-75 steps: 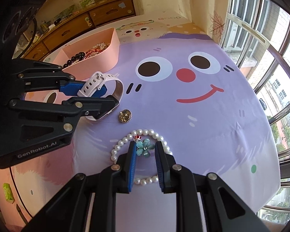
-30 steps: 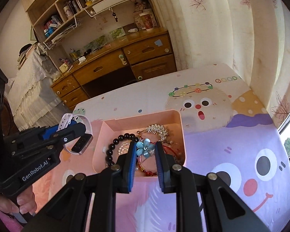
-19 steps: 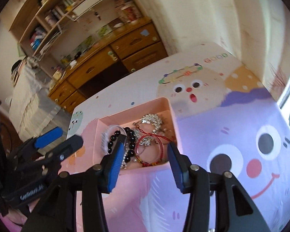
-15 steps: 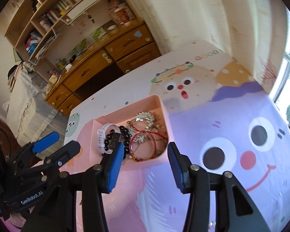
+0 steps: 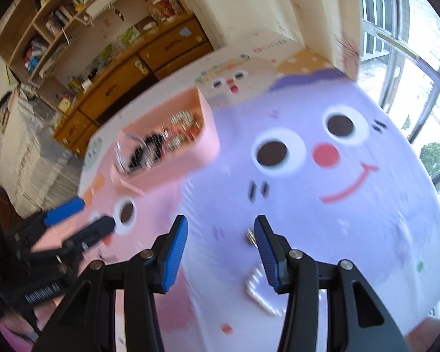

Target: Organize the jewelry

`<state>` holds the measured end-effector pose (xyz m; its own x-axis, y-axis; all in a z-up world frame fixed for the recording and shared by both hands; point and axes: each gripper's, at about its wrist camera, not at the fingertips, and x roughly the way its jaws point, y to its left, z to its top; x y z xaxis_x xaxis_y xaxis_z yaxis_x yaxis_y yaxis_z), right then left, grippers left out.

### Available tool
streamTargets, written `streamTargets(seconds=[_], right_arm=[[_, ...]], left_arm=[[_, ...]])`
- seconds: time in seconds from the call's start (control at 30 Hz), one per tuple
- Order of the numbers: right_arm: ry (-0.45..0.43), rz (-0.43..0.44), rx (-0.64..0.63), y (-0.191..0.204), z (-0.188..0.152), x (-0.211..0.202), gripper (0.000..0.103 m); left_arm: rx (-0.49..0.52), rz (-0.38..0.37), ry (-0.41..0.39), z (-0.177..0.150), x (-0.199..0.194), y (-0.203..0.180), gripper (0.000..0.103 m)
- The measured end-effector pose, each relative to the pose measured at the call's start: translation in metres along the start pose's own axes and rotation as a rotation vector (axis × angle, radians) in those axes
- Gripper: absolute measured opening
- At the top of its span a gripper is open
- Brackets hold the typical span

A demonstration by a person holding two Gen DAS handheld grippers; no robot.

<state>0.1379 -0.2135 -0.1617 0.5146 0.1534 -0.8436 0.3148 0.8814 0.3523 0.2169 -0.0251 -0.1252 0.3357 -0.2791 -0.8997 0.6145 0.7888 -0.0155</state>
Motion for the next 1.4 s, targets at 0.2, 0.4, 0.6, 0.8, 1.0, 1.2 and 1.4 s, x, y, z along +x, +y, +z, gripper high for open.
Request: streamTargets(seconds=[0.2,0.4,0.6,0.8,1.0,1.2,1.4], right_arm=[[0.076,-0.09,-0.05,-0.015,-0.04,-0.003,0.047],[0.057,-0.122,-0.115,-0.021,-0.065,-0.006,0.047],[0.004,-0.171,-0.236,-0.018,-0.076,-0.009,0.047],[-0.01,-0.195,-0.372,-0.019,-0.085,-0.005,0.047],[-0.024,-0.189,-0.55,-0.025,-0.091,-0.001,0.058],[-0.035,-0.166,-0.753,-0.029,-0.098,-0.002,0.059],[-0.05,-0.142,-0.873,-0.031,-0.104,-0.001,0.062]], left_arm=[[0.039,-0.04,0.035,-0.005,0.006,-0.016,0.075],[0.069,-0.099,0.081,-0.008,0.022,-0.036,0.075],[0.119,-0.169,0.111,-0.004,0.036,-0.061,0.075],[0.111,-0.31,0.131,0.0,0.045,-0.084,0.075],[0.113,-0.362,0.138,-0.001,0.047,-0.104,0.063],[0.038,-0.408,0.182,-0.006,0.061,-0.112,0.039],[0.045,-0.35,0.205,-0.013,0.072,-0.122,0.022]])
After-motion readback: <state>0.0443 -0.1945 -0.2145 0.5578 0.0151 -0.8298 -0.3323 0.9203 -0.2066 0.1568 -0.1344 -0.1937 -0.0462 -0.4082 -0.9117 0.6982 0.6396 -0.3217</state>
